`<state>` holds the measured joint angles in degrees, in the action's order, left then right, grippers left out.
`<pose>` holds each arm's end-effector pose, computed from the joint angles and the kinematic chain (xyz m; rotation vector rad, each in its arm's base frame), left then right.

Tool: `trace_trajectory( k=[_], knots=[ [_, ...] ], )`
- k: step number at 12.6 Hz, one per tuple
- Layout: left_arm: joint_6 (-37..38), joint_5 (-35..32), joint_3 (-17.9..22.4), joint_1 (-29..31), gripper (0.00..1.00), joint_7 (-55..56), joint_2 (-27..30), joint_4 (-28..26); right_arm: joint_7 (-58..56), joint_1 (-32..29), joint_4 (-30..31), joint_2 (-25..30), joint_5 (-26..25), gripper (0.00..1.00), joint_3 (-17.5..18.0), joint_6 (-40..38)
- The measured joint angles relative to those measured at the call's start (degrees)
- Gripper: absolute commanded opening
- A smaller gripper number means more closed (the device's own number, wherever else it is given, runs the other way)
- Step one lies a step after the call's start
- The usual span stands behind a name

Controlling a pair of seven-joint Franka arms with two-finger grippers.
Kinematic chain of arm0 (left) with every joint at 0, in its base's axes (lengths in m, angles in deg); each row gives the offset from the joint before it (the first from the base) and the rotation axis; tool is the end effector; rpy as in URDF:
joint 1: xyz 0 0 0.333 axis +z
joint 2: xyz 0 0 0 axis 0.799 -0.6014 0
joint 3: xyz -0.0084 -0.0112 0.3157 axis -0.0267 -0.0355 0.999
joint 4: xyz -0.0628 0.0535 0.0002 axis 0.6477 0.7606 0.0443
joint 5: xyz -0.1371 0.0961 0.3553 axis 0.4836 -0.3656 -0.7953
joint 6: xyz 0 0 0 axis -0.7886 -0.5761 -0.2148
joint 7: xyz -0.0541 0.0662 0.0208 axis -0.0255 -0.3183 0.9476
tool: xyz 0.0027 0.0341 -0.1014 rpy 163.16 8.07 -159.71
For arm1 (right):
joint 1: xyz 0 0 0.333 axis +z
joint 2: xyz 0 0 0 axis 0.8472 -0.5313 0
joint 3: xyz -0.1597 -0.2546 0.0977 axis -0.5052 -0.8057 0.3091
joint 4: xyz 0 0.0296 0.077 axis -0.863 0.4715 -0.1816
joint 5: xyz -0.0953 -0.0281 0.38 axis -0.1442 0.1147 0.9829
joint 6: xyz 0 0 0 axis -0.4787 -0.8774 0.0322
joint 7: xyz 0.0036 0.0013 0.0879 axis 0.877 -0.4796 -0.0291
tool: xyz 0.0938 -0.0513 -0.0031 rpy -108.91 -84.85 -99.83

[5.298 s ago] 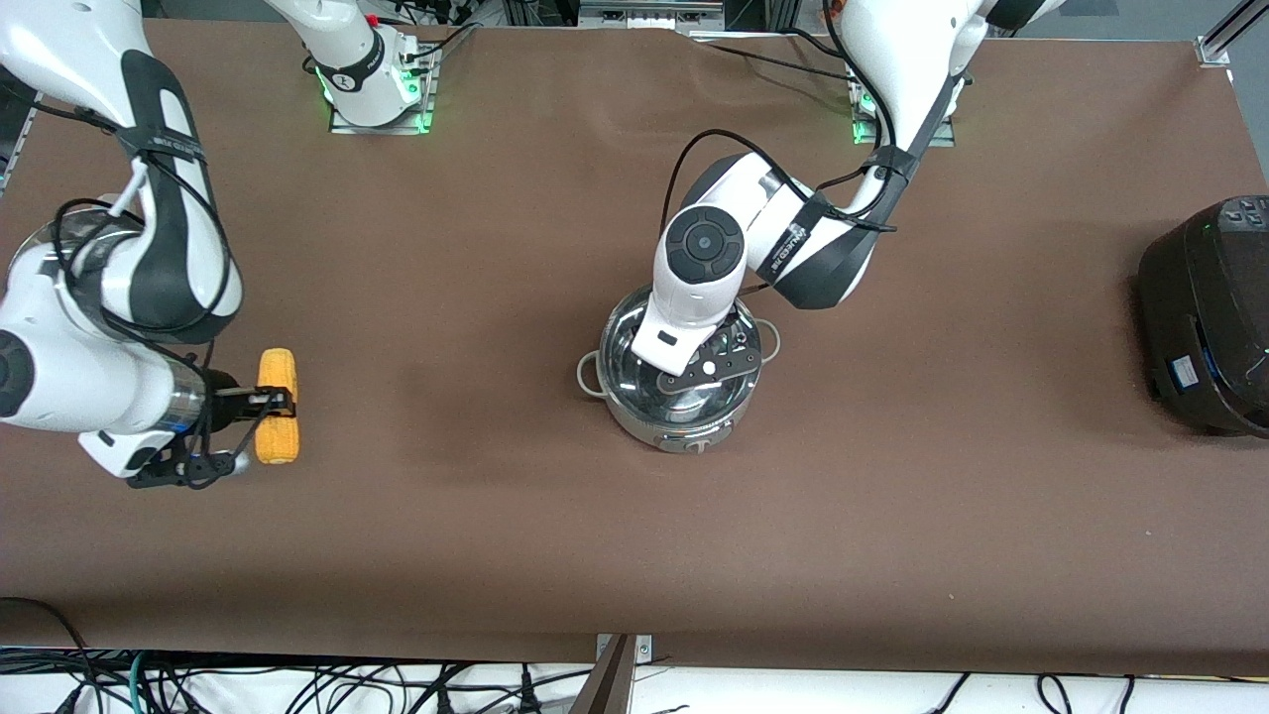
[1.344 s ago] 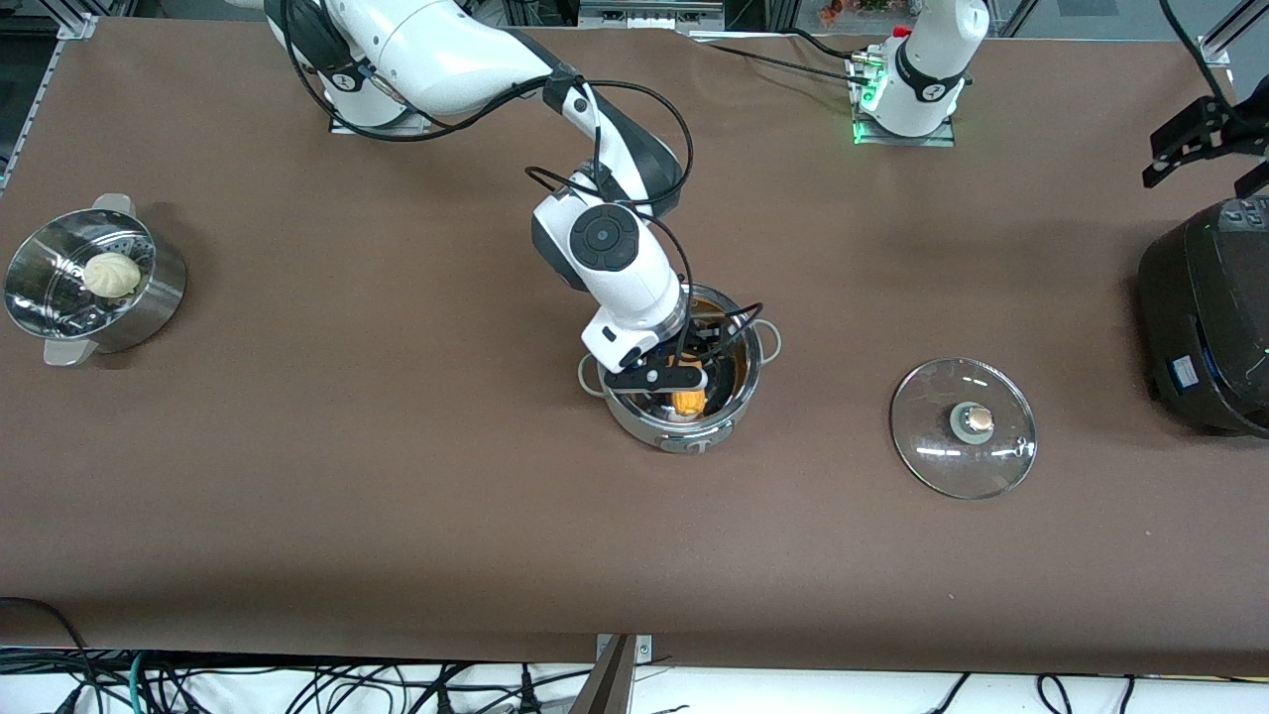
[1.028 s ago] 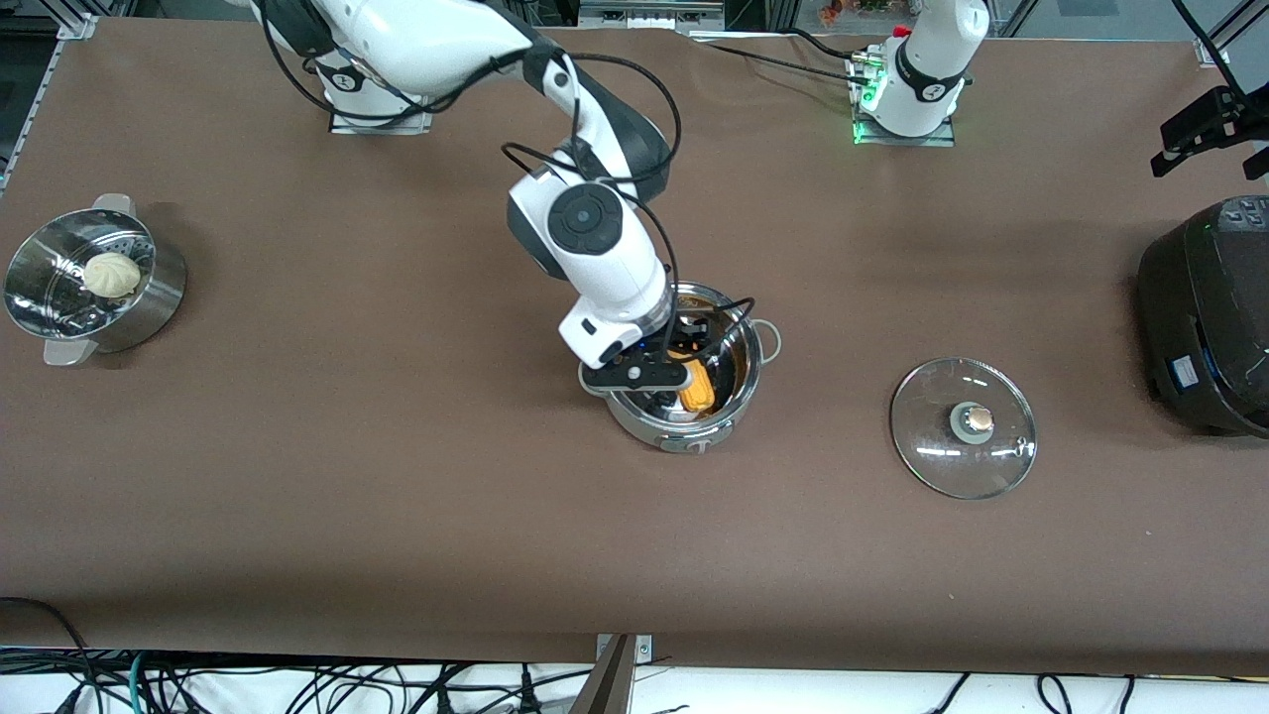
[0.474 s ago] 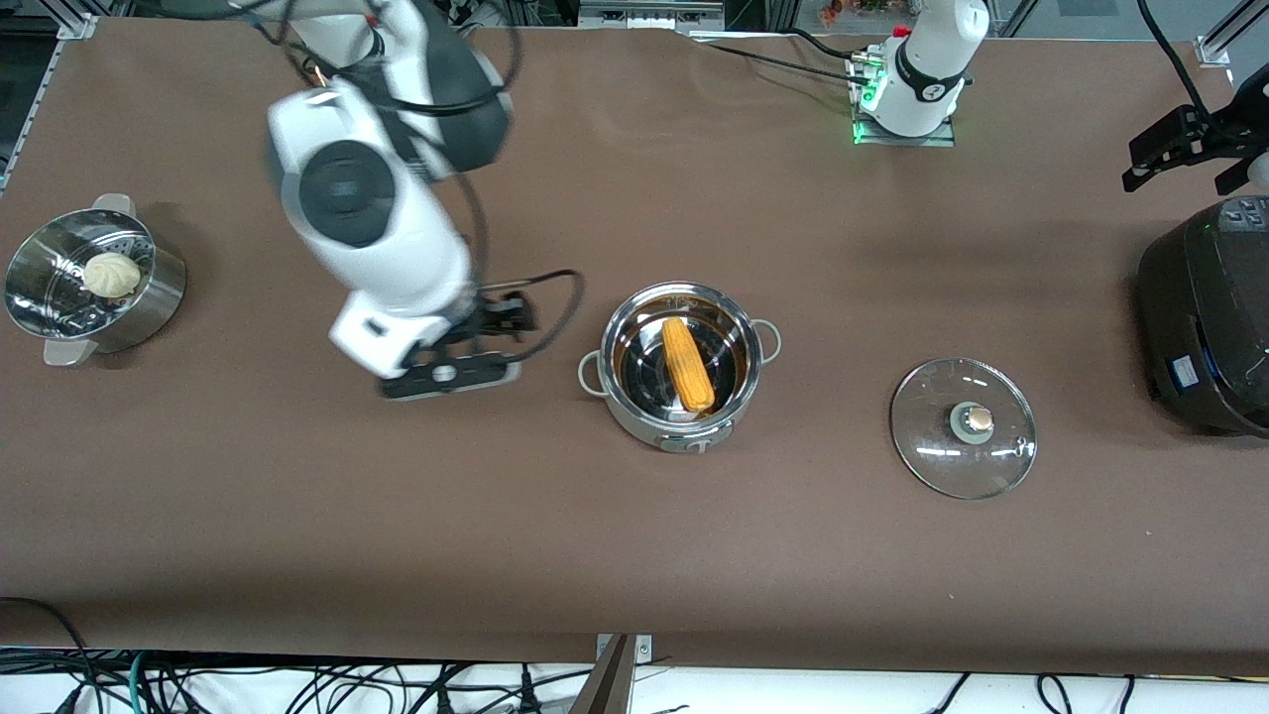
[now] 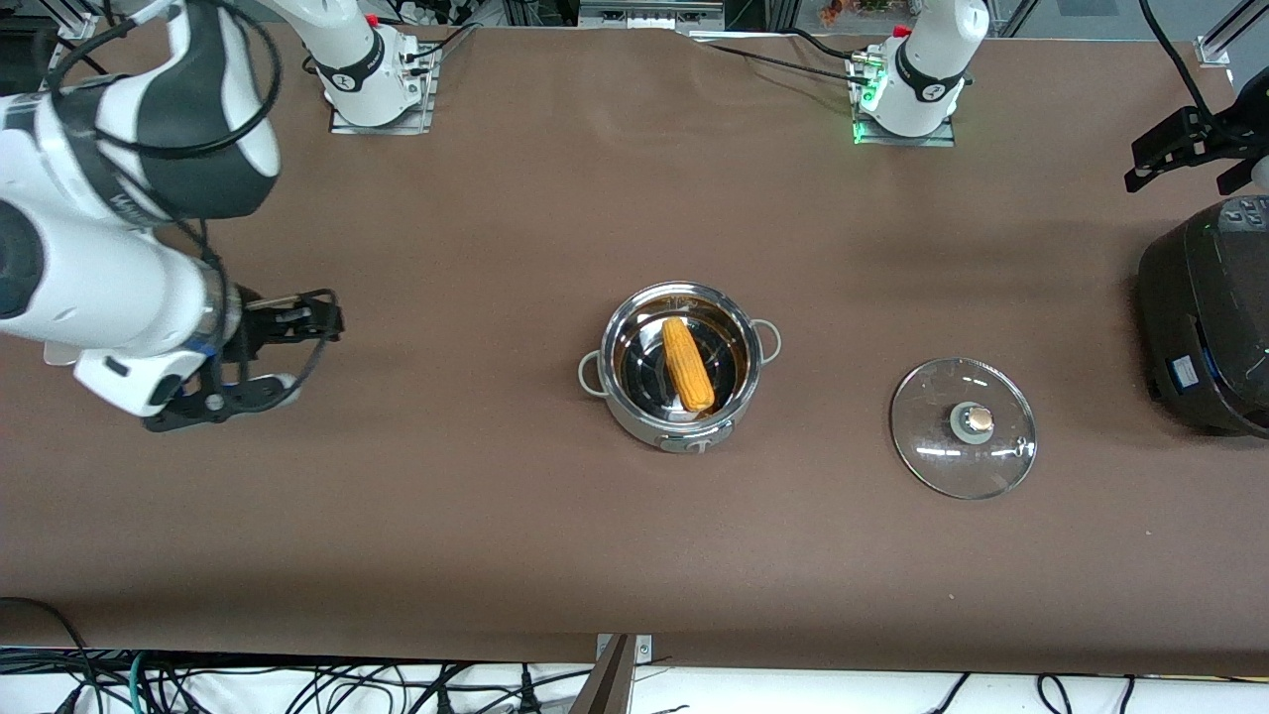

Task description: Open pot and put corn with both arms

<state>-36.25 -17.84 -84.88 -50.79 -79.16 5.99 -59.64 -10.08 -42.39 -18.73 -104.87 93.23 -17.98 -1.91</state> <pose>0.4978 0.0377 0.6392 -3.1263 0.0381 0.0777 0.6717 0.1355 0.5310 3.0911 0.3566 -0.3120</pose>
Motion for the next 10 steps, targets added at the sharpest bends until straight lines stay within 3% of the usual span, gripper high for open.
trace_trajectory(
  k=[3, 5, 7, 10],
  knots=[
    [0.0, 0.0, 0.0, 0.0, 1.00, 0.0, 0.0, 0.0, -2.8, -3.6, 0.0, 0.0, -0.6, 1.00, 0.0, -0.9],
    [0.1, 0.0, 0.0, 0.0, 1.00, 0.0, -0.1, 0.0, -3.3, -4.7, 1.8, 1.0, -4.9, 1.00, 0.1, 0.2],
    [0.1, 0.0, 0.0, 0.0, 1.00, 0.1, -0.1, 0.0, -3.6, -5.0, 10.5, 5.4, -8.6, 1.00, 0.2, 9.0],
    [0.1, 0.0, 0.0, 0.0, 1.00, 0.1, -0.1, 0.0, -3.7, -8.4, 23.0, 13.4, -9.1, 1.00, 0.4, 16.4]
  ],
)
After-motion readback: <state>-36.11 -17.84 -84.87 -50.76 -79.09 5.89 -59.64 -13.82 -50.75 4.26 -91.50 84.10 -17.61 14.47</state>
